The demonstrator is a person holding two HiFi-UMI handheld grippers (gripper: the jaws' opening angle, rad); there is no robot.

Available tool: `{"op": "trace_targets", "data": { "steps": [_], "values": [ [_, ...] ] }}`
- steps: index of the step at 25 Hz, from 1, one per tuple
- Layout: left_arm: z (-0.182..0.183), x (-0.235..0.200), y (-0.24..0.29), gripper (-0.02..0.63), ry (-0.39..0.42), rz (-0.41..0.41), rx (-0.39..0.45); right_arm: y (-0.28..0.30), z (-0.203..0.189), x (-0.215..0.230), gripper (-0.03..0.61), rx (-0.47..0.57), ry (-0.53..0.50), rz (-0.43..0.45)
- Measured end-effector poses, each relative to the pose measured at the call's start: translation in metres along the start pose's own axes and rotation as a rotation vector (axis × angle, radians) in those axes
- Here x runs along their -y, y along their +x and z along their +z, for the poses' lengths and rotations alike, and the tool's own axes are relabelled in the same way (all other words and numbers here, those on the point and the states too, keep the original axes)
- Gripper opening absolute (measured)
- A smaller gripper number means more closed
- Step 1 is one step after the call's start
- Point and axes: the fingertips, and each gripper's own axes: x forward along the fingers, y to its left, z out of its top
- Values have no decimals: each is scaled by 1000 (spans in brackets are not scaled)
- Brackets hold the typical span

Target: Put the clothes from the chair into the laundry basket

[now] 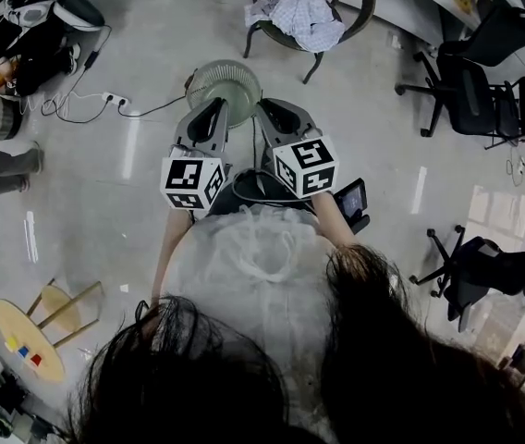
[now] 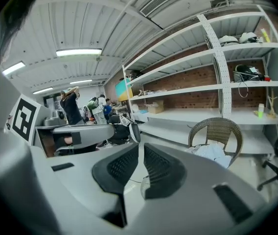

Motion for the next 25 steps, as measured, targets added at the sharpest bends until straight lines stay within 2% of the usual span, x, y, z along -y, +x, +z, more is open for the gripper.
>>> {"op": "trace_targets", "data": {
  "steps": [4,10,18,23,25],
  "values": [
    [3,-7,22,40,-2,5,2,13,6,18,48,2,6,3],
    [2,-20,77,40,25,9,-27,54,16,67,48,-11,12,19],
    [13,-53,180,40,10,43,-47,113,31,167,48,-64,66,31],
    [18,-77,242,40,-12,90,-62,148,21,232,48,-136,104,33],
    [19,-86,266,40,15,108,-79,160,15,257,48,-163,116,28]
  ]
}}
